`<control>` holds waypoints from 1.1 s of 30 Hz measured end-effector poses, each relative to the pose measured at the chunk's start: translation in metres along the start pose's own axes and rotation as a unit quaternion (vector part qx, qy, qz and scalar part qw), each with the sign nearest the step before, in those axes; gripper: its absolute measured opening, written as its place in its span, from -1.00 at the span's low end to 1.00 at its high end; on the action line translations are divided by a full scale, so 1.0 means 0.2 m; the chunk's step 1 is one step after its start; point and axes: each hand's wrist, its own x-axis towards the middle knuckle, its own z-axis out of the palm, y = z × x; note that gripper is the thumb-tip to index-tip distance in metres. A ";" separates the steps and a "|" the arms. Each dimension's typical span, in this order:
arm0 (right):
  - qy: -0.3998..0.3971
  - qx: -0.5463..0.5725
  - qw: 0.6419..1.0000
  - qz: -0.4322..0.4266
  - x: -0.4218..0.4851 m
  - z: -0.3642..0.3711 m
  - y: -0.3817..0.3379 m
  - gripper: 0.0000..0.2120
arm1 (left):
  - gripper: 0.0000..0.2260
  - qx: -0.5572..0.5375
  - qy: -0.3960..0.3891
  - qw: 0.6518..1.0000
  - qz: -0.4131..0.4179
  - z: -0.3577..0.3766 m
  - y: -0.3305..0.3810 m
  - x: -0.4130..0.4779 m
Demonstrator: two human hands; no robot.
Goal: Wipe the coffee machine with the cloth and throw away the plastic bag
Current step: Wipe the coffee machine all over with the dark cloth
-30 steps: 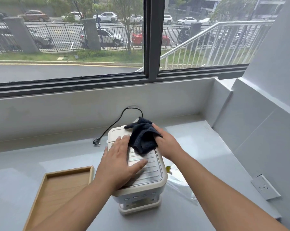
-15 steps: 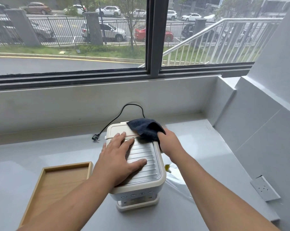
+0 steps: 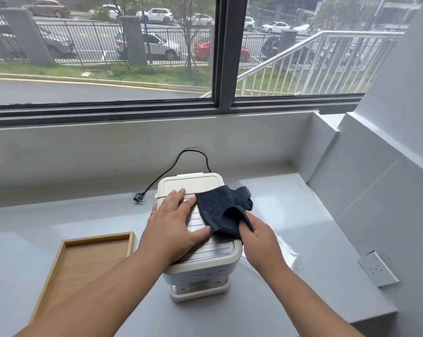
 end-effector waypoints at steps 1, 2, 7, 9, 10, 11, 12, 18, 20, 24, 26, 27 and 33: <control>0.005 0.007 1.000 0.006 -0.04 0.00 0.00 -0.76 | -0.11 0.000 -0.001 1.000 0.000 0.00 0.00 0.00; 0.010 0.017 1.000 0.016 -0.09 0.00 0.01 -0.75 | -0.12 0.000 -0.001 1.000 0.001 0.00 0.00 0.00; 0.044 0.029 0.999 0.011 -0.30 0.02 0.06 -0.78 | -0.14 0.000 0.002 1.000 0.001 0.00 -0.01 0.00; 0.056 0.013 0.998 -0.015 -0.36 0.03 0.07 -0.82 | -0.15 0.003 0.003 1.000 0.000 0.00 -0.01 0.00; 0.064 -0.003 0.998 -0.025 -0.39 0.03 0.07 -0.85 | -0.15 0.005 0.004 1.000 0.000 0.00 -0.01 -0.01; 0.070 -0.019 0.997 -0.031 -0.42 0.03 0.07 -0.88 | -0.15 0.006 0.004 1.000 0.001 0.00 -0.01 -0.01; 0.072 -0.030 0.996 -0.038 -0.44 0.04 0.07 -0.90 | -0.15 0.005 0.005 1.000 0.001 0.00 0.00 -0.01; 0.079 -0.122 0.983 -0.110 -0.52 0.11 0.05 -0.71 | -0.14 -0.003 0.006 1.000 0.010 -0.02 0.00 -0.03; 0.080 -0.147 0.979 -0.118 -0.52 0.12 0.04 -0.71 | -0.17 -0.012 0.009 1.000 0.011 -0.02 0.00 -0.04; 0.050 -0.216 0.960 -0.172 -0.53 0.17 0.01 -0.77 | -0.36 -0.021 0.044 0.999 0.012 0.00 -0.01 -0.06; 0.038 -0.243 0.949 -0.197 -0.55 0.22 -0.02 -0.80 | -0.49 -0.028 0.087 0.996 0.003 0.00 -0.01 -0.08; 0.033 -0.248 0.946 -0.204 -0.56 0.25 -0.04 -0.81 | -0.55 -0.031 0.111 0.993 -0.006 0.00 0.00 -0.09; 0.008 -0.227 0.955 -0.189 -0.60 0.45 -0.13 -0.72 | -0.79 -0.091 0.172 0.981 -0.023 0.00 -0.06 -0.22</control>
